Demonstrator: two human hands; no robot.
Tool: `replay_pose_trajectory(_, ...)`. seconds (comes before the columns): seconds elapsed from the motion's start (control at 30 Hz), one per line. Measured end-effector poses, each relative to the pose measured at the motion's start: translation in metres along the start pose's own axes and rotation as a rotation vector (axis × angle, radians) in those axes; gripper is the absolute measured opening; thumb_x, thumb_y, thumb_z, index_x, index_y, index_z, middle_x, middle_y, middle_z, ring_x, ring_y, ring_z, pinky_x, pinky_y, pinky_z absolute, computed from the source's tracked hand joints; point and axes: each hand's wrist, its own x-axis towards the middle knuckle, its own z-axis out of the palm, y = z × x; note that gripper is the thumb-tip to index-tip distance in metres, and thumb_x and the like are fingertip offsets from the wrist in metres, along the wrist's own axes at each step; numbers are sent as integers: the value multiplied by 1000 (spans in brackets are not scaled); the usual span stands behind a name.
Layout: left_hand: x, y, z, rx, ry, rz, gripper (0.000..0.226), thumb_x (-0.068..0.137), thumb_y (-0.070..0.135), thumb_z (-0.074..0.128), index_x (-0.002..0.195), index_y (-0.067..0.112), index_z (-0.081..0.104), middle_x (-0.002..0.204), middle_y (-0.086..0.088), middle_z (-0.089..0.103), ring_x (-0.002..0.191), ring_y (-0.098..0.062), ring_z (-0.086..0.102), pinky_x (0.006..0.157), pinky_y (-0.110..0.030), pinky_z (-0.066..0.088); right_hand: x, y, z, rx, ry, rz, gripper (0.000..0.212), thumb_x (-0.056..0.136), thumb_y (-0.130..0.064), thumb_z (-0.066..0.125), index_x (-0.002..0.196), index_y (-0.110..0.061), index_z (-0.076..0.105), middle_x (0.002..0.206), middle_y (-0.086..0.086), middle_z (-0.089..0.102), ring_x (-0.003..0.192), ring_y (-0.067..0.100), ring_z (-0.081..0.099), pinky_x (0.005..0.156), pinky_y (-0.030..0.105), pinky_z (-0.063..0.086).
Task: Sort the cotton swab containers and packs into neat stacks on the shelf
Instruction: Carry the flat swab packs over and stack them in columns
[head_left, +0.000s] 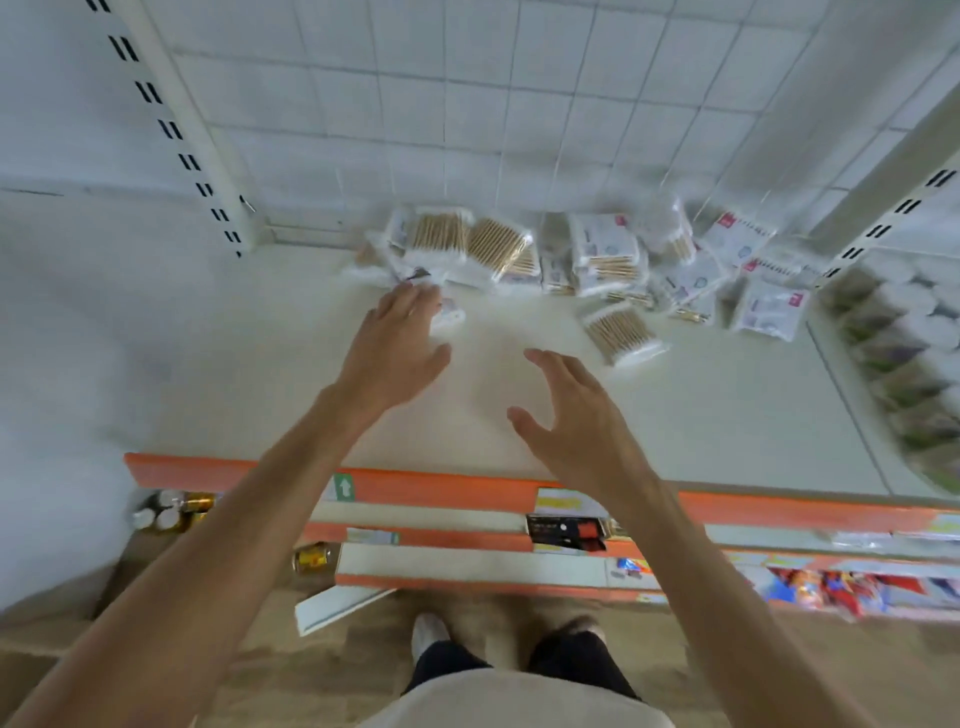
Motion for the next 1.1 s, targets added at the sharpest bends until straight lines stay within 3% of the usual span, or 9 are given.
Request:
replay_pose_trajectory(0.1, 2, -5, 6, 43, 23, 68, 53, 89, 34, 54, 137, 12, 50, 136, -11, 51, 135, -33, 42, 107, -49, 42, -1, -5, 10, 28, 73, 33, 54, 96, -31, 62, 146, -23, 44, 147, -3, 48, 130, 19, 50, 101, 29, 39)
replay_pose_trajectory(0.37, -54, -5, 2, 54, 55, 87, 48, 93, 44, 33, 126, 19, 57, 129, -3, 58, 126, -29, 52, 89, -46, 52, 22, -23, 19, 29, 128, -7, 53, 95, -29, 63, 144, -23, 45, 143, -3, 51, 125, 20, 52, 95, 26, 40)
replay_pose_trajectory(0.5, -75, -11, 7, -6, 151, 104, 40, 97, 38, 36, 123, 19, 61, 126, 1, 61, 129, -24, 53, 89, -43, 50, 51, -31, 12, -24, 175, -92, 52, 93, -27, 65, 141, -20, 47, 143, 0, 48, 124, 22, 52, 93, 27, 41)
replay_pose_trajectory(0.6, -78, -17, 15, -81, 262, 120, 29, 100, 28, 46, 119, 19, 66, 124, 4, 63, 129, -20, 54, 88, -41, 49, 83, -32, 6, -98, 239, -133, 52, 91, -24, 66, 139, -15, 48, 146, 6, 44, 130, 29, 46, 102, 37, 44)
replay_pose_trajectory(0.77, -77, -18, 21, -108, 362, 143, 23, 100, 23, 53, 115, 15, 70, 121, 1, 66, 124, -22, 58, 86, -41, 50, 129, -24, 5, -342, 187, -127, 69, 88, -30, 72, 147, -15, 40, 157, 12, 32, 145, 34, 28, 118, 48, 28)
replay_pose_trajectory(0.97, -78, -19, 21, -139, 383, 125, 19, 96, 21, 59, 109, 14, 71, 117, 0, 67, 118, -23, 61, 85, -43, 52, 130, -15, 12, -317, 191, -114, 64, 87, -24, 73, 144, -18, 44, 150, 10, 40, 135, 35, 38, 110, 45, 35)
replay_pose_trajectory(1.1, -80, -20, 18, -217, 391, 72, 18, 97, 27, 59, 98, 15, 72, 105, 0, 62, 104, -24, 61, 82, -40, 52, 106, -15, 11, -319, 75, -97, 64, 85, -29, 74, 141, -22, 45, 144, 7, 41, 131, 30, 40, 99, 42, 46)
